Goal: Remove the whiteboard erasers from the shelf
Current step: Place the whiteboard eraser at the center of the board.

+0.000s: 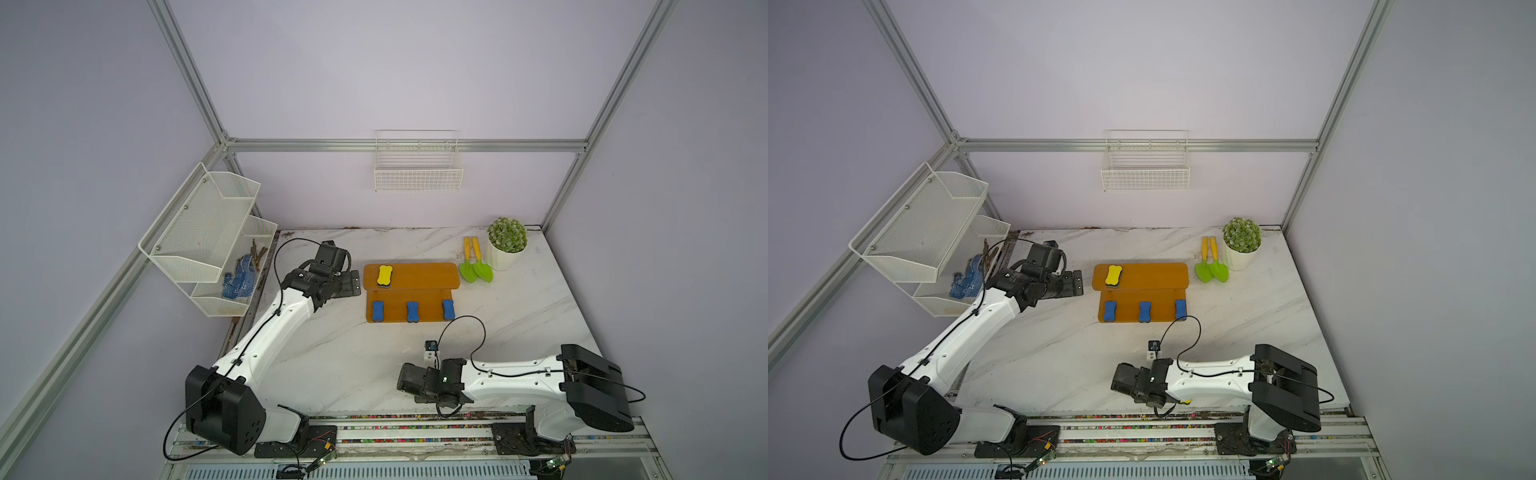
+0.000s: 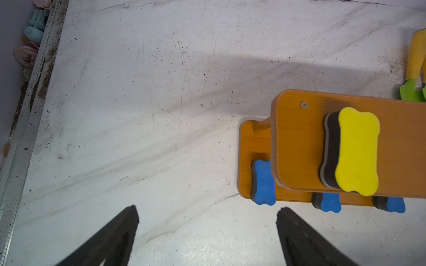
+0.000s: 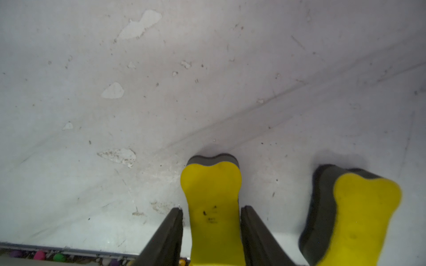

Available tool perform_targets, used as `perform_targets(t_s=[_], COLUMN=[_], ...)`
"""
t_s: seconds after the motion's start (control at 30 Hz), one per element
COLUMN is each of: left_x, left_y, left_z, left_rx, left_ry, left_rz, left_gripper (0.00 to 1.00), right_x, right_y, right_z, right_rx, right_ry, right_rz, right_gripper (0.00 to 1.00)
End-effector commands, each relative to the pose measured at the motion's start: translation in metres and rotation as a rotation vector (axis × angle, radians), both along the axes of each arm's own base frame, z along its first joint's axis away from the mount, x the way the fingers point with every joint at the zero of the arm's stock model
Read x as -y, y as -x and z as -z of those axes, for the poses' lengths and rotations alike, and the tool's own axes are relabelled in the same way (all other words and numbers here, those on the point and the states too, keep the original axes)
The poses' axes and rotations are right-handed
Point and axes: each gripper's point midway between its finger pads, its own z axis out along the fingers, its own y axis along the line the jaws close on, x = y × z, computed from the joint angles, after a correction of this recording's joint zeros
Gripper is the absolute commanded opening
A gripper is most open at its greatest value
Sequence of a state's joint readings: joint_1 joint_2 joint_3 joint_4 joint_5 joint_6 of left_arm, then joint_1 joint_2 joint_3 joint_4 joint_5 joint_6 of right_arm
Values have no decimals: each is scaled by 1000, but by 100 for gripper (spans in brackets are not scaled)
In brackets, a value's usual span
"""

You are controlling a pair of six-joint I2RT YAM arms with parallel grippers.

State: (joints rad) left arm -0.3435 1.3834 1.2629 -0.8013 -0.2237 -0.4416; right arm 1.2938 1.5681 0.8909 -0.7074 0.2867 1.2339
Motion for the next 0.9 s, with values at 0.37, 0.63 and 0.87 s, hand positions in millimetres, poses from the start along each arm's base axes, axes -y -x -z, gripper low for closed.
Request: perform_targets(t_s=[0.37, 0.63, 0.87], left_x=[0, 0, 24], left_y=[-5, -5, -11], left_z=[-14, -14, -15], left_rx=[50, 47, 35], left_ry=[1, 6, 101], left_rz=[8, 10, 67], left_gripper=[97, 97, 93], right_x=[-4, -6, 3], right_y=[9, 9, -59], right_z=[-11, -15, -81], right_rx=[-8, -2, 299], right_ry=[-59, -68, -144], right_rz=[-20, -29, 10], right_gripper=[46, 46, 50])
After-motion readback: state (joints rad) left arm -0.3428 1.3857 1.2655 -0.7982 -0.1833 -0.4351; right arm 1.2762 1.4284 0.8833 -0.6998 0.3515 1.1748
